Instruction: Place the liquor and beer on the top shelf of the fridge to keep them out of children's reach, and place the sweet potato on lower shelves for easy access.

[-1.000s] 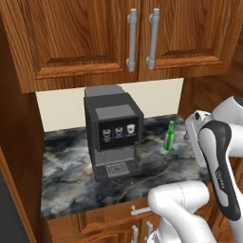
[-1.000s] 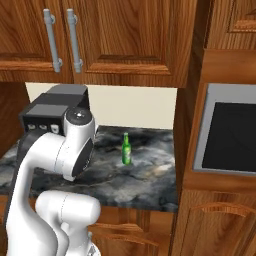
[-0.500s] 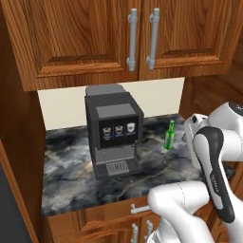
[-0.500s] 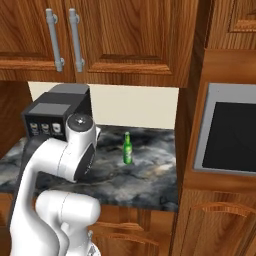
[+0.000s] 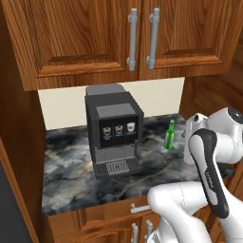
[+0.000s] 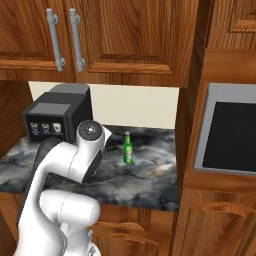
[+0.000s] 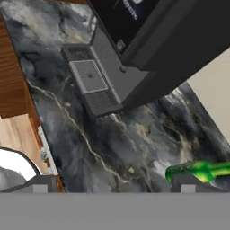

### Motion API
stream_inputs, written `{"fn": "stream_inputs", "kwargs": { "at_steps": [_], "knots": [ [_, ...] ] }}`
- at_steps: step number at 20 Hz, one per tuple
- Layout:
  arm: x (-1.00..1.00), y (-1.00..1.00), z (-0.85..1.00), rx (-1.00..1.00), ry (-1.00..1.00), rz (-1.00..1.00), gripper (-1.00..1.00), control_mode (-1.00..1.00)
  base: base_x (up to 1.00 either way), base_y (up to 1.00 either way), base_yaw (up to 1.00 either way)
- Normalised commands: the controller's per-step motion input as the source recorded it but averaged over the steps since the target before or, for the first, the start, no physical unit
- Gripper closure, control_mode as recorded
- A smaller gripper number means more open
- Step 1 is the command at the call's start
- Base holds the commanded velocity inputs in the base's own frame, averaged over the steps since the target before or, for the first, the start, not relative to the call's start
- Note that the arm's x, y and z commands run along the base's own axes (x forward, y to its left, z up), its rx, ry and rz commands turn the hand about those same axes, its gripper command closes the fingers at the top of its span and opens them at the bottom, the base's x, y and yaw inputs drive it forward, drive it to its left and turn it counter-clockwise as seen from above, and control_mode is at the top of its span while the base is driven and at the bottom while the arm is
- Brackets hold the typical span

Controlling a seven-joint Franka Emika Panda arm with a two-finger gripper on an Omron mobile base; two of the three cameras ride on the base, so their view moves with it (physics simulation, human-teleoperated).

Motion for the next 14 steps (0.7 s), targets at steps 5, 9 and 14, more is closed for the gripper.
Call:
{"fn": "stream_inputs", "kwargs": {
  "at_steps": [5,9,14],
  "knots": [
    [0.14,-0.30,-0.23,0.31,-0.11,-0.27,-1.00,-1.00,0.00,0.00,0.00],
    [0.05,-0.16,-0.10,0.35,-0.04,-0.19,-1.00,-1.00,0.00,0.00,0.00],
    [0.06,0.01,-0.18,0.28,-0.04,-0.18,-1.00,-1.00,0.00,0.00,0.00]
  ]
}}
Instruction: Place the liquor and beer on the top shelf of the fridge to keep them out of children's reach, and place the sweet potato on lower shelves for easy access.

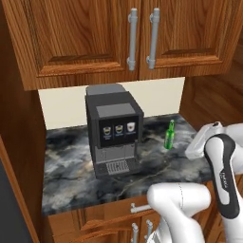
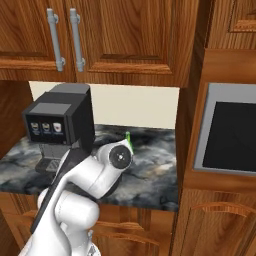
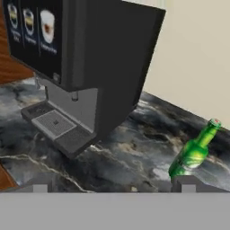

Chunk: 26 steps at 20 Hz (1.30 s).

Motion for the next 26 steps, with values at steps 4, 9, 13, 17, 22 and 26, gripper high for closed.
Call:
{"fn": "stream_inputs", "kwargs": {
  "at_steps": [4,9,13,17,22,26],
  "knots": [
    [0.08,0.06,-0.19,0.25,-0.11,-0.23,-1.00,-1.00,0.00,0.00,0.00],
    [0.20,0.04,-0.15,0.24,-0.10,-0.25,-1.00,-1.00,0.00,0.00,0.00],
    [0.25,0.15,-0.09,0.23,-0.11,-0.23,-1.00,-1.00,0.00,0.00,0.00],
    [0.25,0.09,-0.01,0.15,-0.08,-0.19,-1.00,-1.00,0.00,0.00,0.00],
    [0.16,0.00,0.00,0.02,-0.10,-0.02,-1.00,-1.00,0.00,0.00,0.00],
    [0.19,0.00,0.00,0.00,-0.06,0.00,-1.00,-1.00,0.00,0.00,0.00]
  ]
}}
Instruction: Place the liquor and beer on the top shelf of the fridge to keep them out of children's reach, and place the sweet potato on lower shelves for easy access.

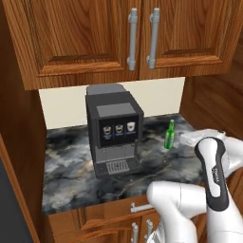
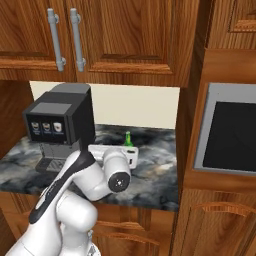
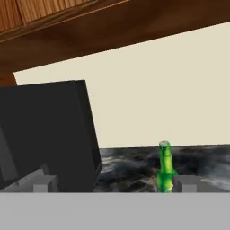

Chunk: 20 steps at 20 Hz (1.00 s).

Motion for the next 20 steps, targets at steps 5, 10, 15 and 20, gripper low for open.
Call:
{"fn": "stream_inputs", "kwargs": {
  "at_steps": [5,10,15,20],
  "knots": [
    [0.35,0.00,0.00,-0.04,0.00,0.00,-1.00,-1.00,0.00,0.00,0.00],
    [0.32,0.01,0.00,-0.05,0.00,0.00,-1.00,-1.00,0.00,0.00,0.00],
    [0.20,0.00,-0.10,-0.05,-0.02,0.00,-1.00,-1.00,0.00,0.00,0.00],
    [0.18,0.00,-0.22,-0.05,-0.02,0.00,-1.00,-1.00,0.00,0.00,0.00]
  ]
}}
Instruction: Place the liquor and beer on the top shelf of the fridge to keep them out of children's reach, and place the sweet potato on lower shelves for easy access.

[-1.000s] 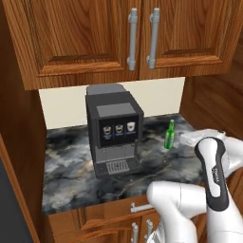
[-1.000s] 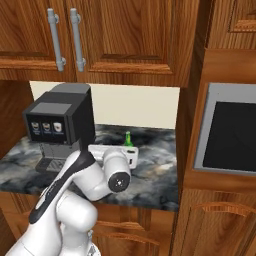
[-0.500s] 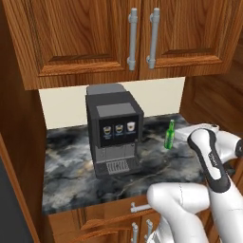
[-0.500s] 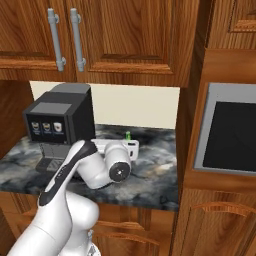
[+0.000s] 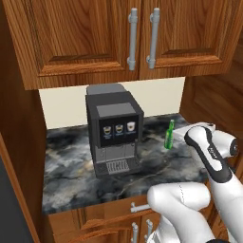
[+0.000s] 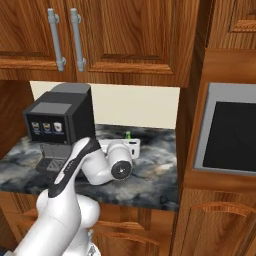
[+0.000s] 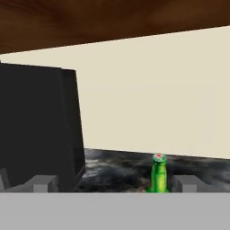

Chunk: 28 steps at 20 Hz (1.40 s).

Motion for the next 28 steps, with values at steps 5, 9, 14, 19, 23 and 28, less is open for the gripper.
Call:
{"fn": "stream_inputs", "kwargs": {
  "at_steps": [5,9,14,19,23,28],
  "knots": [
    [0.19,0.00,-0.25,-0.02,-0.02,0.00,-1.00,-1.00,0.00,0.00,0.00],
    [0.16,0.00,-0.27,-0.01,-0.02,0.00,-1.00,-1.00,0.00,0.00,0.00],
    [0.17,0.00,-0.25,0.00,-0.03,0.00,-1.00,-1.00,0.00,0.00,0.00],
    [0.23,0.00,-0.21,0.00,-0.02,0.00,-1.00,-1.00,0.00,0.00,0.00],
    [0.31,0.00,-0.12,0.00,0.00,0.00,-1.00,-1.00,0.00,0.00,0.00],
    [0.34,0.00,-0.11,0.00,0.00,0.00,-1.00,-1.00,0.00,0.00,0.00]
  ]
}}
